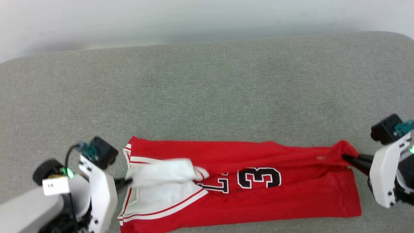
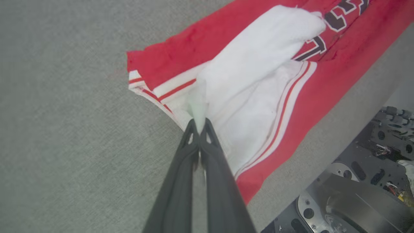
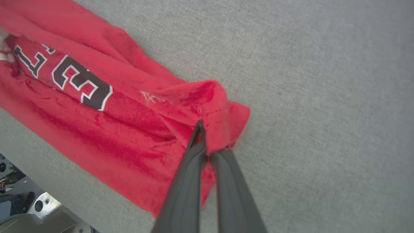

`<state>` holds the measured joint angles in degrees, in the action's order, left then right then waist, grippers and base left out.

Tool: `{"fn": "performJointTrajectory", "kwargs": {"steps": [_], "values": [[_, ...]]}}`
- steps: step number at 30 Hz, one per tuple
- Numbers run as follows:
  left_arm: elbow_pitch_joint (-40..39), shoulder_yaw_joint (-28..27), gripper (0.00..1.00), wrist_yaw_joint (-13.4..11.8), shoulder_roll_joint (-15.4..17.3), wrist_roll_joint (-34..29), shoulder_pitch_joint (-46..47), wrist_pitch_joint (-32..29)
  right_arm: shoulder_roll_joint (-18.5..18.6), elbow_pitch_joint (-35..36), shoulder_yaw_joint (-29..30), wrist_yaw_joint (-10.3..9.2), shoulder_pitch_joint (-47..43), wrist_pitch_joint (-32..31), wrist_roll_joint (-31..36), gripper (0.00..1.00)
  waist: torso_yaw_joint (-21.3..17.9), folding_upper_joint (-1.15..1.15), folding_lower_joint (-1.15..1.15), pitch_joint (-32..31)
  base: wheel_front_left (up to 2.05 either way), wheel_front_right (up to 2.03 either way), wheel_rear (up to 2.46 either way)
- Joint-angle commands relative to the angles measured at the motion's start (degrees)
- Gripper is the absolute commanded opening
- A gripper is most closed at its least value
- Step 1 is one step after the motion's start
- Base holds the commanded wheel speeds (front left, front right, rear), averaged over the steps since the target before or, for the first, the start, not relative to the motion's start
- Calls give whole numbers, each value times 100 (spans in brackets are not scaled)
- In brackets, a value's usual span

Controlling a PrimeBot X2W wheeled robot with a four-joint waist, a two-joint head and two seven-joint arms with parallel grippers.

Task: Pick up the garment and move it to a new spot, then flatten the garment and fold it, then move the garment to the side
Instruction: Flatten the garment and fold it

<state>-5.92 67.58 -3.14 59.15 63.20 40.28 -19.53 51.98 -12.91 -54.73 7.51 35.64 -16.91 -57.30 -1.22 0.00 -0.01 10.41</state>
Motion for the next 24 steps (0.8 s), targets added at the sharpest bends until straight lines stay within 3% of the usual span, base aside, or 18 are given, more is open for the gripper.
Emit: {"fn": "performJointTrajectory", "kwargs": {"steps": [1,4,12,13,14,15,21,24], "values": [[-9,16,0,-34,-20,34,-88,34,-12,-31,0,-4,-96,39,-10,0,1,0,1,8,0,0,0],[111,119,0,-88,-122,148,-423,199,-94,-127,-11,-3,-392,129,-46,0,3,0,1,57,0,0,0],[849,230,0,72,-553,357,-801,423,-398,-544,-6,-4,-713,201,-85,0,-4,0,1,112,0,0,0],[922,224,7,85,-595,333,-803,482,-420,-576,22,-4,-732,244,-104,40,5,0,1,83,0,0,0],[974,175,54,63,-635,314,-794,589,-424,-566,40,-3,-735,310,-74,100,10,0,1,55,0,0,0],[1014,109,100,6,-666,309,-795,725,-414,-555,83,-4,-726,389,-35,100,8,0,1,21,0,0,0],[946,-234,100,-408,-586,133,-930,1665,-228,-245,417,-3,-718,785,45,100,-12,0,1,-195,0,0,0],[874,-517,100,-832,-530,47,-1036,2336,-122,-104,742,-3,-794,947,-3,100,-15,0,1,-239,0,0,0]]}}
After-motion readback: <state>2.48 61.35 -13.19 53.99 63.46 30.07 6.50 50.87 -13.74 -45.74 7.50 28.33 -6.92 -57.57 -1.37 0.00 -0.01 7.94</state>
